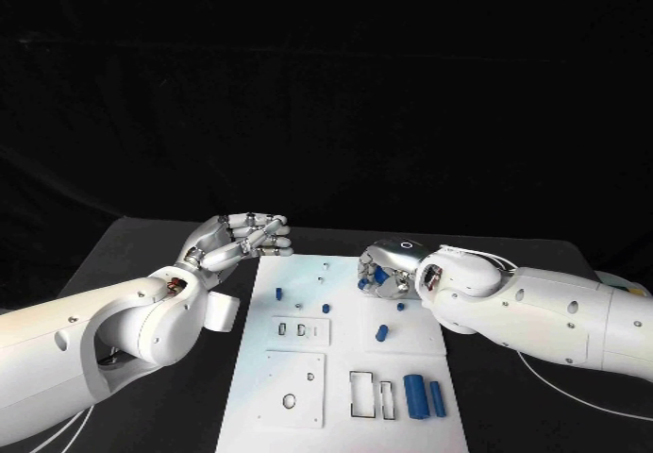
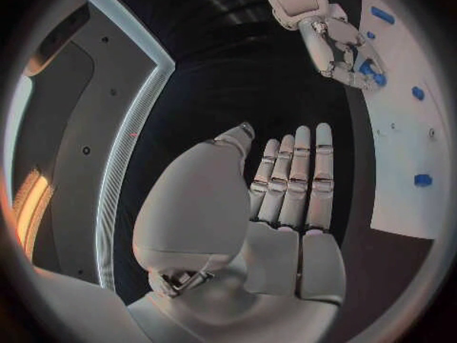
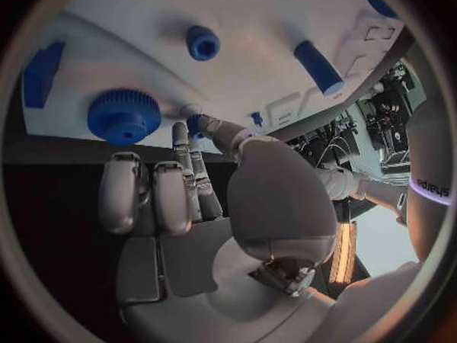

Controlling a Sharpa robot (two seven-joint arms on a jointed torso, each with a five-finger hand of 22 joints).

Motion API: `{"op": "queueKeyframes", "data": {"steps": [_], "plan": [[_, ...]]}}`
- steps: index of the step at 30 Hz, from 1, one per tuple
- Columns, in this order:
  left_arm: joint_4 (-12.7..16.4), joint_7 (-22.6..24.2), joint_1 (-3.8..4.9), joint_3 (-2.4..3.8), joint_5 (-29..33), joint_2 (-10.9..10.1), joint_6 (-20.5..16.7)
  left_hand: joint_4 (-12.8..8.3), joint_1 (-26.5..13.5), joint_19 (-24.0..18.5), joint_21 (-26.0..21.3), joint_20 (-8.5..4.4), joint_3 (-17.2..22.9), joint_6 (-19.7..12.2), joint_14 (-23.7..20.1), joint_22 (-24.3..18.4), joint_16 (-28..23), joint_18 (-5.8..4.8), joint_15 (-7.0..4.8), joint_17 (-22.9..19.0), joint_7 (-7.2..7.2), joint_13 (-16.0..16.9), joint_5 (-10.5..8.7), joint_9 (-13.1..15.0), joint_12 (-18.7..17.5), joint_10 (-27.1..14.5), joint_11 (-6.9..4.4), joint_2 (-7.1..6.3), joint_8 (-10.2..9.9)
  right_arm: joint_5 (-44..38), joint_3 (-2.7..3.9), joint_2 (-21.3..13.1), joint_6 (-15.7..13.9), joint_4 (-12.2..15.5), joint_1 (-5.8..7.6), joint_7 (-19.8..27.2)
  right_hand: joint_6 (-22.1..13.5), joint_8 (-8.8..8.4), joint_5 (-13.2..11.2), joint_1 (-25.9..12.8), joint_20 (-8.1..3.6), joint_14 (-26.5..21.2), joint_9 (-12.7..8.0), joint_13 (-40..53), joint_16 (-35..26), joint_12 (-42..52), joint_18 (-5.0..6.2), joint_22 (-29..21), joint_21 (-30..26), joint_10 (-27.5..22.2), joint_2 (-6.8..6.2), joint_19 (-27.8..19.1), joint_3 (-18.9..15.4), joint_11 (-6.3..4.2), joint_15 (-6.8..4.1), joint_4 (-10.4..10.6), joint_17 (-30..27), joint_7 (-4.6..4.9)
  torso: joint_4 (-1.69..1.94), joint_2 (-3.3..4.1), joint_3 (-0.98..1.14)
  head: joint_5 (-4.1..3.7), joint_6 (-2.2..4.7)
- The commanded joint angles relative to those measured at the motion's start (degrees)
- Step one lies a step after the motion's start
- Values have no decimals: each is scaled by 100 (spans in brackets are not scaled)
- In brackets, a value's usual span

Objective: Assemble the parts on the task board

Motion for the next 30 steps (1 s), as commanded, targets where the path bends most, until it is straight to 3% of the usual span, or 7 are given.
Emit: {"op": "queueKeyframes", "data": {"steps": [1,5,8,15,30], "plan": [[3,1,10,6,-8,2,104,7,41,-4,-30,27,50,-35,-18,-8,-33,72,28,11,144,6,-9,-10,-34,-17,26,-20,-38,87,4,27,-294,17,10,-108,60,102,13,24,-7,250,118,-9,31,21,-118,23,44,46,120,58,53,2,-52,3,12,-30,8,9,0,3,13],[-1,-5,11,6,-8,4,106,1,57,-4,-31,27,64,-39,-20,-10,-38,72,29,16,147,6,-8,-12,-43,-20,29,-23,-44,104,12,90,-448,10,22,-155,60,111,13,23,-10,250,129,-11,34,21,-118,26,46,55,119,58,56,1,-55,2,12,-31,6,15,5,29,26],[-8,-11,12,6,-8,3,107,1,57,-4,-31,27,64,-39,-20,-10,-38,72,29,16,147,6,-8,-12,-43,-20,29,-23,-44,98,18,181,-595,-29,33,-220,39,132,-116,-33,-17,249,173,-28,46,7,-120,46,54,69,101,59,50,-2,-58,37,9,-39,1,18,6,33,31],[-22,-16,17,6,-8,14,112,-5,75,-7,-33,28,81,-46,-26,-14,-46,72,32,22,151,6,-7,-15,-56,-26,33,-28,-53,62,25,477,-819,-245,65,-374,20,136,-176,-55,-18,247,192,-39,50,-7,-116,29,42,61,91,44,53,2,-57,52,6,-36,14,23,-2,20,34],[-33,-20,43,6,-8,43,124,-8,82,-8,-34,28,88,-49,-28,-15,-49,71,33,23,152,6,-6,-17,-61,-28,34,-28,-56,28,28,947,-978,-687,69,-473,-9,131,-202,-80,-17,244,205,-50,51,-22,-113,20,35,50,87,33,60,9,-53,74,-2,-27,16,32,-4,67,43]]}}
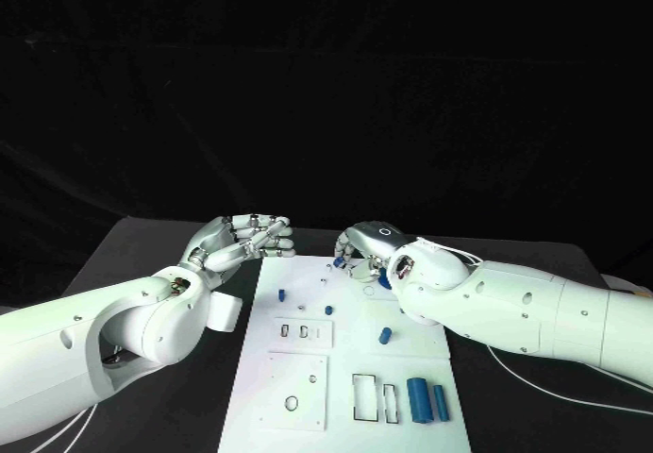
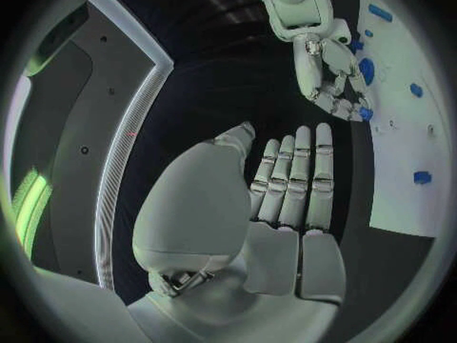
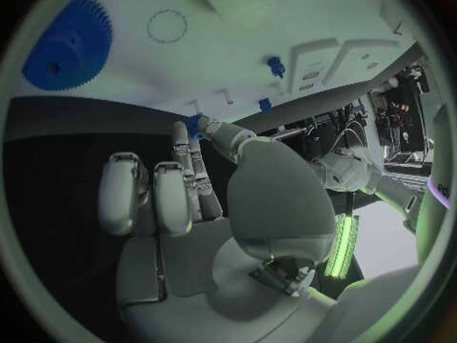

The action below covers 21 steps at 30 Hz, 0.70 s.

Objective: Assemble the parts on the task board

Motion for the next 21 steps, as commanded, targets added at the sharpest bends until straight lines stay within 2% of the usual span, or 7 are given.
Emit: {"op": "queueKeyframes", "data": {"steps": [1,9,13,21], "plan": [[5,27,17,6,-8,20,112,1,53,-8,-34,28,48,-49,-9,-9,-26,72,13,5,153,7,-6,-8,-28,-7,14,2,-33,-61,2,72,-112,-89,-6,-93,2,131,-28,-49,2,225,207,-10,23,-22,-61,-5,12,12,15,15,10,11,-34,57,-8,-14,1,2,-4,17,-1],[12,26,44,6,-8,29,118,1,53,-8,-34,28,48,-49,-9,-9,-26,72,13,5,153,7,-6,-8,-28,-7,14,2,-33,-53,2,201,-55,-256,-42,-65,-8,130,-34,-57,3,224,212,-14,24,-27,-61,-4,11,8,8,13,11,13,-32,63,-10,-12,9,9,-3,45,-26],[19,24,75,6,-8,26,120,-2,66,-11,-36,30,65,-53,-14,-12,-34,71,16,11,155,7,-6,-10,-39,-10,17,-1,-40,-28,1,250,-37,-295,-68,-23,-23,128,-46,-85,6,220,221,-19,21,-34,-59,-14,3,4,-10,3,4,19,-27,81,-22,-5,-13,18,3,81,-33],[16,20,100,5,-8,29,124,-2,66,-11,-36,30,65,-53,-14,-12,-34,71,16,11,155,7,-6,-10,-39,-10,17,-1,-40,-3,1,325,-9,-373,-104,25,-32,127,-56,-100,8,214,227,-23,9,-37,-57,-23,-3,3,-18,-5,0,21,-24,92,-48,-3,-9,17,-5,107,-54]]}}
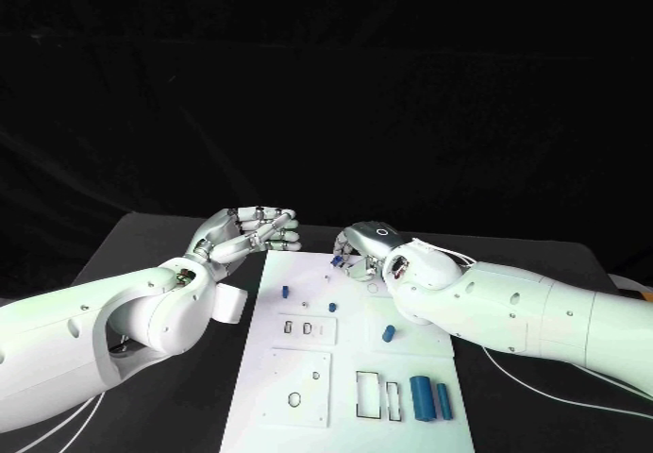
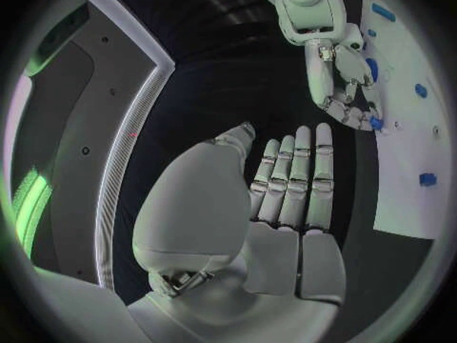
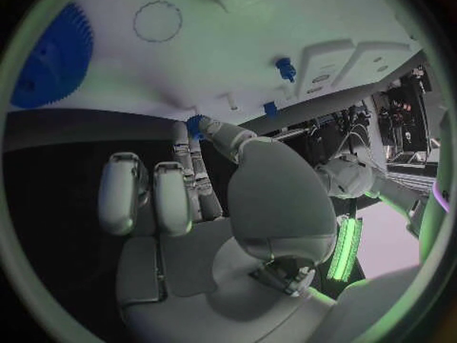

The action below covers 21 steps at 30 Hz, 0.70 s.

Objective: Assemble the parts on the task board

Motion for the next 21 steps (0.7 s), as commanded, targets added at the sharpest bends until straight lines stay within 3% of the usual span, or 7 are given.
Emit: {"op": "queueKeyframes", "data": {"steps": [1,21], "plan": [[12,29,16,5,-8,11,109,-2,66,-11,-36,30,18,-53,-14,-9,-35,71,16,5,155,7,-6,-8,-39,-10,17,-1,-17,-10,2,29,42,-32,-11,51,-18,124,-26,-69,9,213,229,-9,9,-42,-57,-29,-11,-3,12,-13,-5,23,-23,27,-24,-2,-4,-3,-5,19,-12],[-8,22,44,5,-8,15,125,-1,68,-13,-38,31,26,-56,-17,-11,-40,71,18,10,158,8,-8,-10,-46,-11,20,-6,-22,61,1,197,118,-222,-48,138,-90,96,-71,-112,23,194,244,-30,-13,-80,-47,-67,-45,-58,-50,-50,-13,47,-5,55,-78,26,-7,3,-6,36,-22]]}}
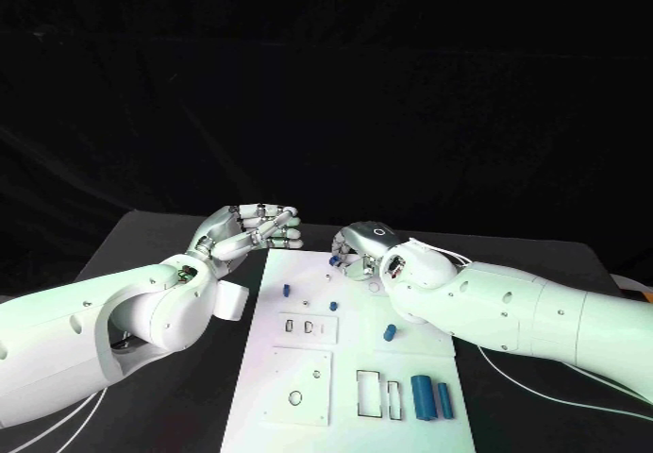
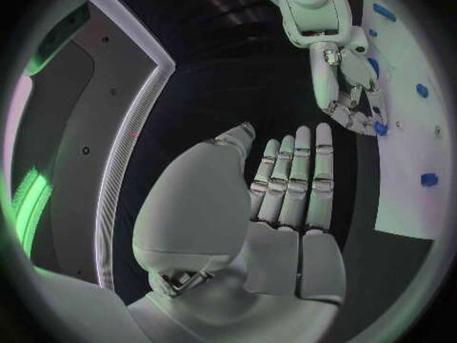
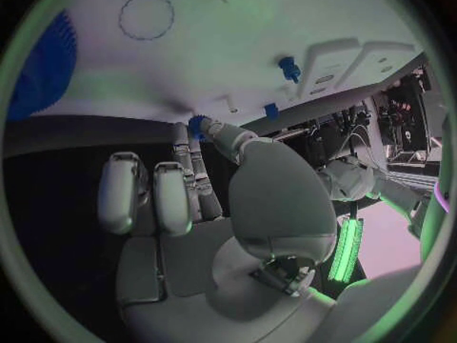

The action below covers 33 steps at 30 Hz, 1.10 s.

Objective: Assemble the parts on the task board

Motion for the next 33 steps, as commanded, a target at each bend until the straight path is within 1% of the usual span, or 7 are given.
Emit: {"op": "queueKeyframes", "data": {"steps": [1,6,11,15,21,26,33], "plan": [[2,31,16,5,-8,12,106,-1,68,-13,-37,31,26,-56,-17,-5,-19,70,18,5,158,8,-8,-5,-18,-11,20,-6,-22,9,-3,15,116,-1,-8,70,-42,28,-38,-43,1,194,240,-5,-13,-33,-49,-7,-22,-26,-28,-28,3,15,-5,40,-8,17,-4,-1,1,7,-4],[0,28,24,5,-8,14,105,-1,68,-13,-37,31,26,-56,-17,-5,-19,70,18,5,158,8,-8,-5,-18,-11,20,-6,-22,16,-4,26,171,-14,-9,53,-123,-16,-57,-79,19,179,239,-23,-35,-70,-37,-62,-65,-91,-92,-71,-11,45,18,61,-60,57,-13,1,3,23,-5],[-3,25,29,5,-8,11,105,-1,68,-13,-37,31,26,-56,-17,-5,-19,70,18,5,158,8,-8,-5,-18,-11,20,-6,-22,34,-5,0,91,-32,-9,16,-817,-502,29,-210,157,100,83,-117,-146,-205,21,-339,-276,-498,-412,-275,-179,258,190,127,-304,337,-16,-1,3,26,-3],[-14,22,32,5,-8,4,103,-1,68,-13,-37,31,26,-56,-17,-5,-19,70,18,5,158,8,-8,-5,-18,-11,20,-6,-22,46,-5,-83,21,33,-8,-4,-1099,-717,58,-156,228,56,36,-160,-199,-160,64,-495,-408,-719,-494,-381,-401,312,243,129,-438,384,-19,0,12,17,7],[-29,20,33,5,-8,-14,103,6,66,-15,-40,33,35,-60,-20,-9,-26,70,21,12,163,9,-10,-8,-29,-13,24,-15,-30,172,-1,-477,-63,441,-5,-5,-930,-653,118,-51,234,59,87,-150,-184,-38,58,-444,-392,-675,-494,-343,-517,294,234,98,-445,367,-44,-7,21,17,29],[-34,19,33,5,-6,-50,101,6,66,-15,-40,33,35,-60,-20,-9,-26,70,21,12,163,9,-10,-8,-29,-13,24,-15,-30,478,35,-1113,-137,998,53,30,-701,-594,224,40,206,86,131,-116,-117,164,31,-301,-311,-406,-435,-245,-503,243,197,90,-380,340,-105,-33,35,28,41],[-39,14,33,4,7,-75,111,10,64,-16,-41,34,42,-62,-21,-11,-30,70,23,18,164,10,-11,-9,-35,-13,26,-20,-34,1397,69,-1924,207,1595,200,26,-582,-602,374,10,-11,168,174,397,63,937,-49,96,-66,552,-550,3,-669,-44,-50,142,-122,108,-165,-66,63,20,29]]}}
